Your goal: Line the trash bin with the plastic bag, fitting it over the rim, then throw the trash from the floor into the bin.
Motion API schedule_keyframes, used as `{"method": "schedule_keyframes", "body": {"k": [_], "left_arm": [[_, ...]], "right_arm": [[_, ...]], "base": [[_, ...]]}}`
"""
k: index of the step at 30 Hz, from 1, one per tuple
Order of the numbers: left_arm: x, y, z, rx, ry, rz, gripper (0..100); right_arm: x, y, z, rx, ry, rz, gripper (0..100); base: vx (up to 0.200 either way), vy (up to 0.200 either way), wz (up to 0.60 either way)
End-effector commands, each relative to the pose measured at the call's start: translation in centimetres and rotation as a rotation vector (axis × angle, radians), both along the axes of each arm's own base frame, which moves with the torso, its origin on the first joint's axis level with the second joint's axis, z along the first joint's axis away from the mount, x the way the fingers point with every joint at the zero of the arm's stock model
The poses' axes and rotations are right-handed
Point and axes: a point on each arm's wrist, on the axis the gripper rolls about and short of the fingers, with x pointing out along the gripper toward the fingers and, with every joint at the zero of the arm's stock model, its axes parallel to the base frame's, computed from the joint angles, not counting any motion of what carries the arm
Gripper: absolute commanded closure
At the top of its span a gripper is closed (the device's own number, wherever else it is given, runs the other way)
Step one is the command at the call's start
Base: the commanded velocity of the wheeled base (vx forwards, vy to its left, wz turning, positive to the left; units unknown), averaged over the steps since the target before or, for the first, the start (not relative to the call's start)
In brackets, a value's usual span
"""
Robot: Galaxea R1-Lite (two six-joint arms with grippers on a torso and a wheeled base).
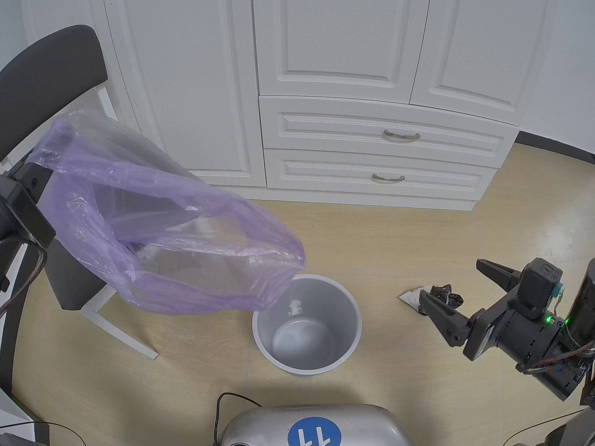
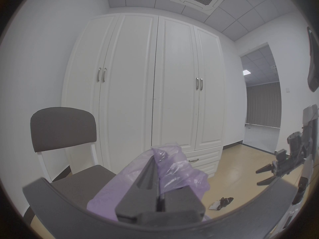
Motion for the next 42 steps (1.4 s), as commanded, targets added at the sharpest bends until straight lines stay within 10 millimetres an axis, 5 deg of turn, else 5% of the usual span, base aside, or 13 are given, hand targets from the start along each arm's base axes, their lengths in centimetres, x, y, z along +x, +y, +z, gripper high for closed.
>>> {"method": "schedule_keyframes", "body": {"k": [1,13,19,23,31,34,42], "left_arm": [[-0.4,0.0,0.2,-0.008,-0.013,-0.019,100],[-0.9,-0.5,0.5,-0.020,-0.025,-0.058,100],[-0.9,-0.6,0.8,-0.013,-0.035,-0.049,100],[-1.1,-0.3,1.1,-0.025,-0.049,-0.026,100],[-1.7,0.2,1.6,-0.020,-0.082,-0.001,100],[-2.5,0.8,2.1,-0.031,-0.114,0.004,100],[-3.9,1.8,3.0,-0.051,-0.176,0.016,100]], "right_arm": [[0.0,0.6,-1.3,-0.038,0.044,0.023,0],[-0.7,2.6,-2.9,-0.066,0.106,0.125,0],[1.9,8.2,0.6,0.202,0.079,0.138,0],[3.3,10.6,1.3,0.311,0.162,0.120,0],[3.6,11.5,4.7,0.477,0.398,0.039,0],[1.3,11.1,7.1,0.498,0.525,0.068,0],[-0.9,11.9,3.5,0.321,0.641,0.153,0]], "base": [[0.000,0.000,0.00],[0.000,0.000,0.00],[0.000,0.000,0.00],[0.000,0.000,0.00],[0.000,0.000,0.00],[0.000,0.000,0.00],[0.000,0.000,0.00]]}}
